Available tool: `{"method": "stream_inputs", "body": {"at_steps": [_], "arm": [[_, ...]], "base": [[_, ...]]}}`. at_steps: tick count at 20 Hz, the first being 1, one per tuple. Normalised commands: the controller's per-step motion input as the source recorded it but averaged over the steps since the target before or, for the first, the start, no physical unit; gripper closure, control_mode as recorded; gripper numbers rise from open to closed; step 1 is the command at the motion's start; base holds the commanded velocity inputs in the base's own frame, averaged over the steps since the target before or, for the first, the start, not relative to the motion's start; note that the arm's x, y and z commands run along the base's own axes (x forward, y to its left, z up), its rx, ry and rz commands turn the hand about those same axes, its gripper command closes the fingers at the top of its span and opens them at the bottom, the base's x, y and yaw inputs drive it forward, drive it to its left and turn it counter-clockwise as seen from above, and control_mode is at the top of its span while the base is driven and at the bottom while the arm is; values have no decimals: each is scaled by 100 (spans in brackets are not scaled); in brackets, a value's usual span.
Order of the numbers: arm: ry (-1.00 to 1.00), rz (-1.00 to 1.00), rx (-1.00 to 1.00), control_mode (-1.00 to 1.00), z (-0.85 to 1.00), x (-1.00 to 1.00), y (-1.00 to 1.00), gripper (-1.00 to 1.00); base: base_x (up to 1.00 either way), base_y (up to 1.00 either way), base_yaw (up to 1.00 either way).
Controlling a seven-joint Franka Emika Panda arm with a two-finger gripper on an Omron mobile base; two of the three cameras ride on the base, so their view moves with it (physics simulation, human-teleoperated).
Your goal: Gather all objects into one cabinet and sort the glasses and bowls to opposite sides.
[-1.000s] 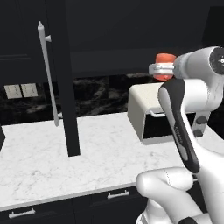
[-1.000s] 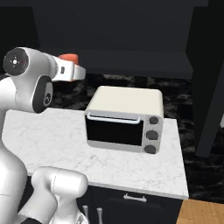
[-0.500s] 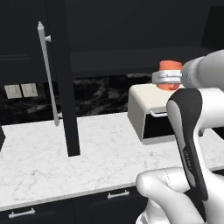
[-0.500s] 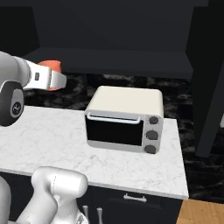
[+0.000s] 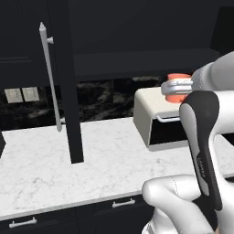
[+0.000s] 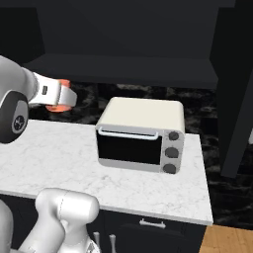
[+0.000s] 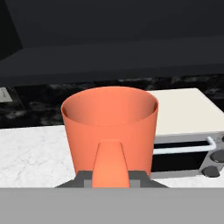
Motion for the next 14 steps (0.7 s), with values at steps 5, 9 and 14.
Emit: {"method": "stream_inputs", "body": {"at_steps": [5,9,14], "arm": [[0,4,0,-100,-28,0,-8,100],[0,0,-3,-100,-24,-4,-1,100],[0,-8,-2,-100,-13,-6,-11,100]], "base": [[0,0,0],[0,0,0],[0,0,0]]}}
